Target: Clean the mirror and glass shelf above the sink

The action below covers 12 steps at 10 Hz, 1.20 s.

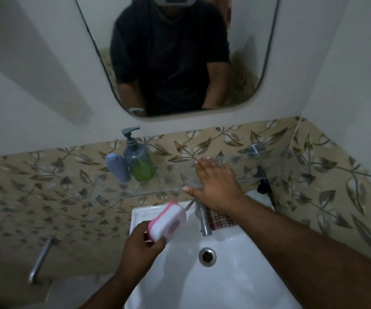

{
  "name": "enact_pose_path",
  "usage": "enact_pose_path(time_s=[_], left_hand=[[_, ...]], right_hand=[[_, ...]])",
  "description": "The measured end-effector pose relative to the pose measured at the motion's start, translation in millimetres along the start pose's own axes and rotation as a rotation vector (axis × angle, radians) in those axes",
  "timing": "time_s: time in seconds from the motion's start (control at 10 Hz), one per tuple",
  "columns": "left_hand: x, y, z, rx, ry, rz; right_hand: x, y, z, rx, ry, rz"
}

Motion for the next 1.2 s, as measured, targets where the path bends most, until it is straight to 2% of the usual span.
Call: enact_pose_path(time_s=[0.1, 0.2, 0.4, 0.5, 0.6, 0.7, 0.8, 1.0, 1.2], left_hand=[[-15.8, 22.4, -17.5, -0.033, 0.002, -0.087], [-44.1, 35.7, -15.7, -0.083, 0.022, -0.4], [-113.9, -1.4, 20.3, -0.139, 0.18, -0.87], [-136.4, -21.7, 32.9, -0.134, 0.226, -0.98], [-147.9, -40.8, 46.4, -0.18, 0.294, -0.986], [-142.7, -40.6, 51.4, -0.235, 0.279, -0.783], [-135.0, -33.8, 50.0, -0.163, 0.135, -0.392], [-122.8, -26.9, 45.9, -0.07, 0.14, -0.229], [-125.5, -23.0, 41.3, -0.02, 0.208, -0.195]], right_hand=[[-0.8, 1.7, 0.8, 0.006, -0.002, 0.036], [-0.9, 8.2, -0.9, -0.057, -0.011, 0.145], [8.1, 31.3, -15.4, -0.317, -0.011, 0.373], [13.6, 37.0, -14.0, -0.289, -0.027, 0.4], [16.6, 42.9, -6.5, -0.183, -0.056, 0.31], [15.2, 43.0, -3.7, -0.137, -0.061, 0.285], [10.3, 42.6, -4.1, -0.098, -0.05, 0.274], [13.9, 37.2, -6.3, -0.05, -0.035, 0.236], [20.8, 39.4, -6.0, -0.058, -0.03, 0.239]])
Point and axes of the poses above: each hand's wrist, its own z-axis towards the middle knuckle, its own y-axis out of the back of the hand, x = y × z, the point moved 4 cm from there along z, towards the middle knuckle, and after that the axes turned 2 degrees about -y, right-handed, at the moved point
